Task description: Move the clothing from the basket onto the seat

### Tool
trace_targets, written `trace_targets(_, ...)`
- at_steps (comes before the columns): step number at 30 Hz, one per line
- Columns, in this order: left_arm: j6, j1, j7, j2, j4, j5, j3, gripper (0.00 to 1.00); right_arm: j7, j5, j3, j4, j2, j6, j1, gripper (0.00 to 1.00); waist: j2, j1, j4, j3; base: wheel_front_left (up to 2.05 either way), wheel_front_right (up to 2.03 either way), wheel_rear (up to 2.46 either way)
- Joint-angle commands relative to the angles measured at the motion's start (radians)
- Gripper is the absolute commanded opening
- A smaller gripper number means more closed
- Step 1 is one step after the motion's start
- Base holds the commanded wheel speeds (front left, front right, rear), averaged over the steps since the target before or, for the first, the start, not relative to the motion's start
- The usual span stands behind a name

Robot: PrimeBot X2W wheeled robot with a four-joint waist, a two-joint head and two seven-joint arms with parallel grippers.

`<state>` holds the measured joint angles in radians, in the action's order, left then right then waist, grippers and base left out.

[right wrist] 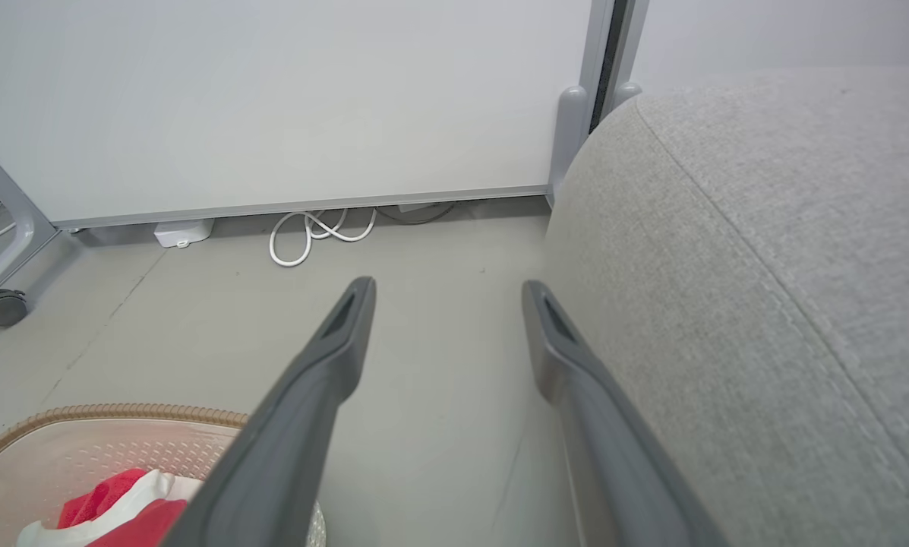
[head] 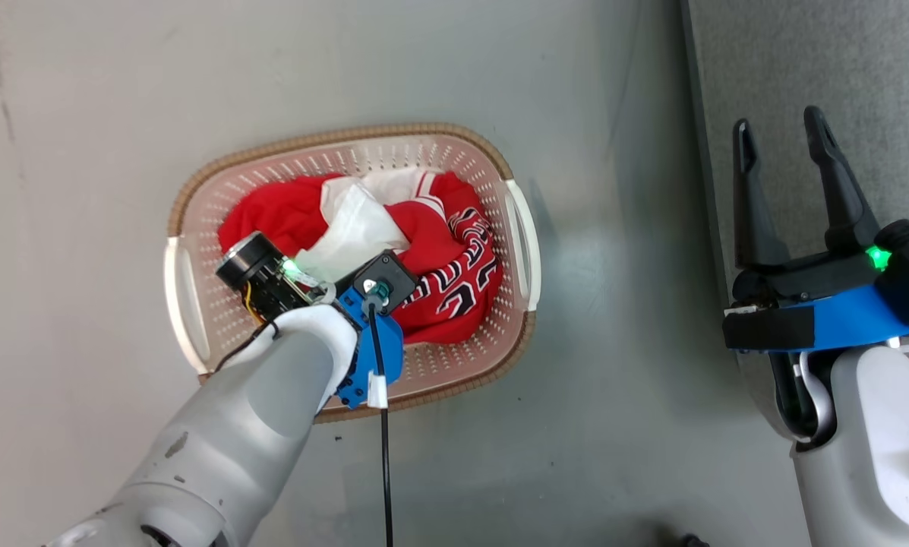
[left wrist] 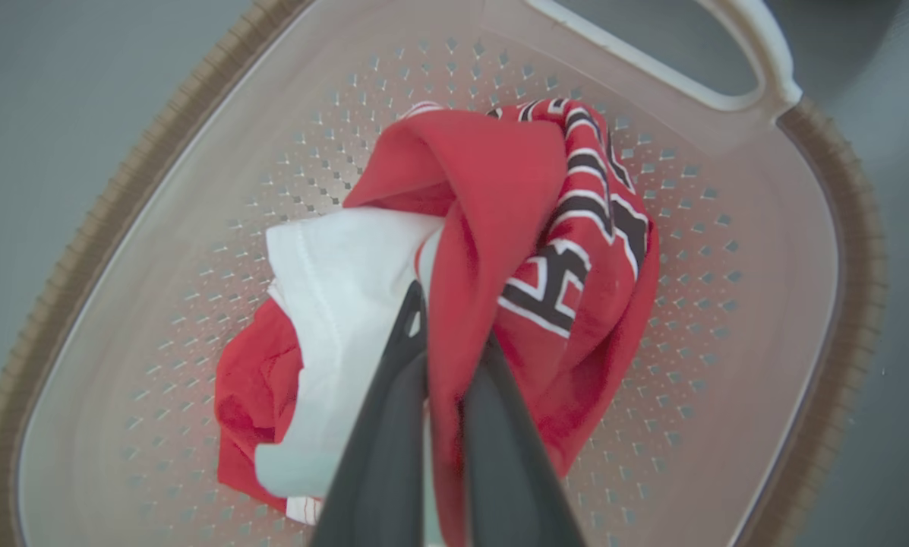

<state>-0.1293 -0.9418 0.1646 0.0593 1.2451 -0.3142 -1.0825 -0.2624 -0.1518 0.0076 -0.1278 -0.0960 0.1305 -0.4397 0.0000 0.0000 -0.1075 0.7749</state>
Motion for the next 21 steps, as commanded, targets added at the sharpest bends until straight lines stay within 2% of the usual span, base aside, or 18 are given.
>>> trace_targets(1, -0.001, 0.018, 0.024, -0.004, -0.016, -0.019, -0.013, 0.0, -0.004, 0.006, 0.001, -0.007, -0.009, 0.0, 0.02, 1.0, 0.0, 0.0, 0.021, -0.053, 0.0, 0.0, 0.0)
trace_targets(12, -0.001, 0.08, 0.087, -0.009, -0.109, -0.132, -0.045, 0.0, -0.004, 0.014, -0.006, -0.035, -0.017, 0.0, 0.08, 1.0, 0.0, 0.0, 0.058, -0.197, 0.0, 0.0, 0.0)
trace_targets(21, 0.008, 0.102, 0.102, -0.01, -0.194, -0.213, -0.008, 0.0, -0.004, 0.023, -0.007, -0.057, -0.009, 0.0, 0.146, 1.0, 0.0, 0.0, 0.085, -0.324, 0.0, 0.0, 0.0)
